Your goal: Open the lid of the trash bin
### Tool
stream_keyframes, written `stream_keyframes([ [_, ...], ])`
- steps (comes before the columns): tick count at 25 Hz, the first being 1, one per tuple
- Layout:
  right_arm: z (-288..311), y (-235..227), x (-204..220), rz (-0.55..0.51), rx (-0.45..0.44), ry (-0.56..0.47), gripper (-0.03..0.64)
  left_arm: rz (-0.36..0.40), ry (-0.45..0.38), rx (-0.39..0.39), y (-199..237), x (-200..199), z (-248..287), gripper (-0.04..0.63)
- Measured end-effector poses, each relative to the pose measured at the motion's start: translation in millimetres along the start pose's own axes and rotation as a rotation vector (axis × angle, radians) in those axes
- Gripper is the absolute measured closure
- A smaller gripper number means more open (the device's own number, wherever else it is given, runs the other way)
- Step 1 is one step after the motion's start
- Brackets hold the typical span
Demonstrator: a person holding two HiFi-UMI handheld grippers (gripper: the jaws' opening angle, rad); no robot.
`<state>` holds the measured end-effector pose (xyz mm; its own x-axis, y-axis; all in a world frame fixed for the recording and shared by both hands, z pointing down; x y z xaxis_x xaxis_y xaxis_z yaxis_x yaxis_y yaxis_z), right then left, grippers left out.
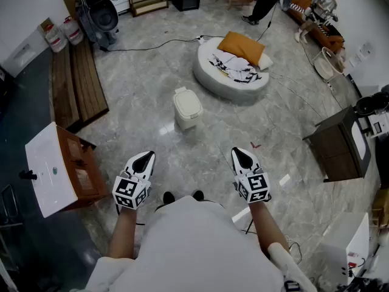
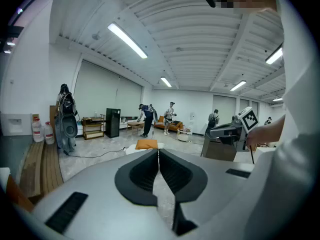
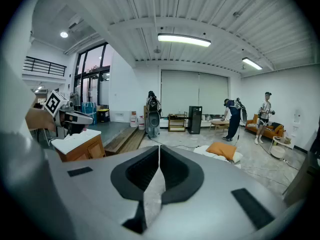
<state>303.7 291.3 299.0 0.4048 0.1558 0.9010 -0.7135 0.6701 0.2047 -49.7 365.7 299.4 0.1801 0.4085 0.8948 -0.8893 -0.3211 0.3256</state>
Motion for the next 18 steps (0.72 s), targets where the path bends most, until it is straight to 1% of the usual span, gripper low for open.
stream_keyframes([
  [14,2,8,-7,0.007,0.016,-0.003,0.583,0.004,0.003,0.013,8,1,-5,0.574],
  [18,6,15,-9,0.016,0.006,0.008,0.583,0.001,0.011,0.026,13,2,-9,0.574],
])
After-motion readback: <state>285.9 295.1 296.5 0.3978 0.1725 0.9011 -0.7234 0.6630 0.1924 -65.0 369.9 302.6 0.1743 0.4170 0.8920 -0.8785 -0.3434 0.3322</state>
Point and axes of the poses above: the fingertips, and each gripper's own axes: z forward along the fingers, y to its left, x out of its underside, the point moved 8 cm from there along -z, backward along the fingers, and after that the axes turned 12 degrees about -z, right-handed, at the moved point
